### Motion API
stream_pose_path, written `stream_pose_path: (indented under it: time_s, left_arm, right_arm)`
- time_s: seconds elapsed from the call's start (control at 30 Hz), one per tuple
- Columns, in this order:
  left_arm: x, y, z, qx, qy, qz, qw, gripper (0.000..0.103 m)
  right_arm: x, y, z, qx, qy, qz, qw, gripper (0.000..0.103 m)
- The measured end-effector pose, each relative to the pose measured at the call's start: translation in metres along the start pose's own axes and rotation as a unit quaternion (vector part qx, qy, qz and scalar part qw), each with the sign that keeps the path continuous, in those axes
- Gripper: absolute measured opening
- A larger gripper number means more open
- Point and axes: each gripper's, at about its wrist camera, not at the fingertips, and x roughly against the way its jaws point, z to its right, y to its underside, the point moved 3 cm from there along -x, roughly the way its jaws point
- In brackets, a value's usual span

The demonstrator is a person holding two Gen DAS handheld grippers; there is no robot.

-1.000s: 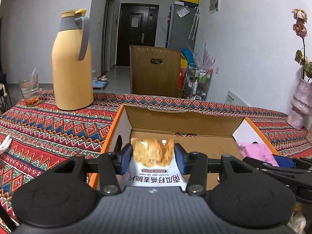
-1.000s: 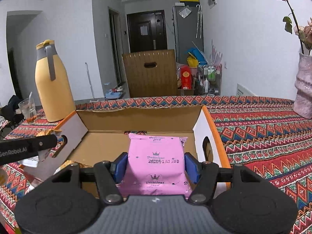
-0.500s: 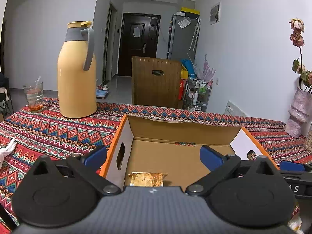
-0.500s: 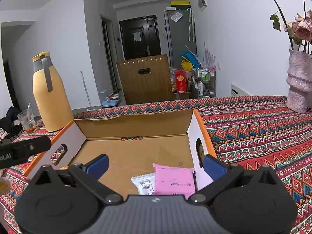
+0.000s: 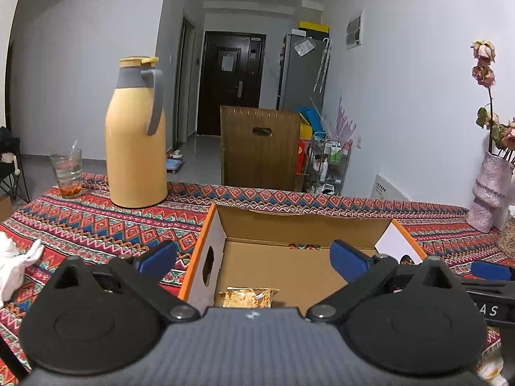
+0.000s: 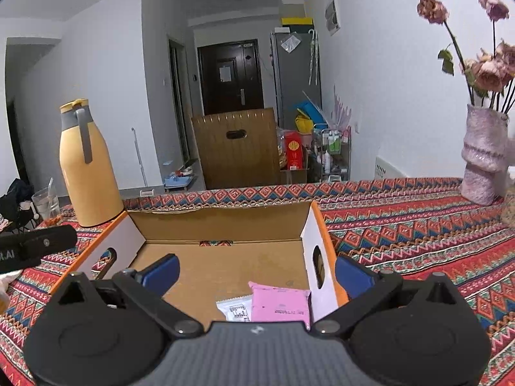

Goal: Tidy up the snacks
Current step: 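Withdraw both tools from the box toward the remaining snacks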

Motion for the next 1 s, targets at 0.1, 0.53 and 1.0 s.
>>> stream_pose_path:
  time_s: [0.1,0.53,1.0]
  left_arm:
    - [0.013,0.001,-0.003,-0.005,-0.002,0.003,1.0000,0.103]
    - [0.064,0.031,-0.019,-0.012,-0.002,-0.009,0.9999,0.103]
    - [0.074,0.087,-0.044,-0.014,-0.007,-0.045,0.9988,0.103]
  right_arm:
    - [0.015,0.003,-0.001,0.004,0.000,0.004,1.000,0.103]
    - [0.070,0.045,-0.001,0.017,-0.010,-0.015,1.000,0.103]
    - [0.087,0.101,0.007,0.027,-0.019,-0.044,0.998,0.103]
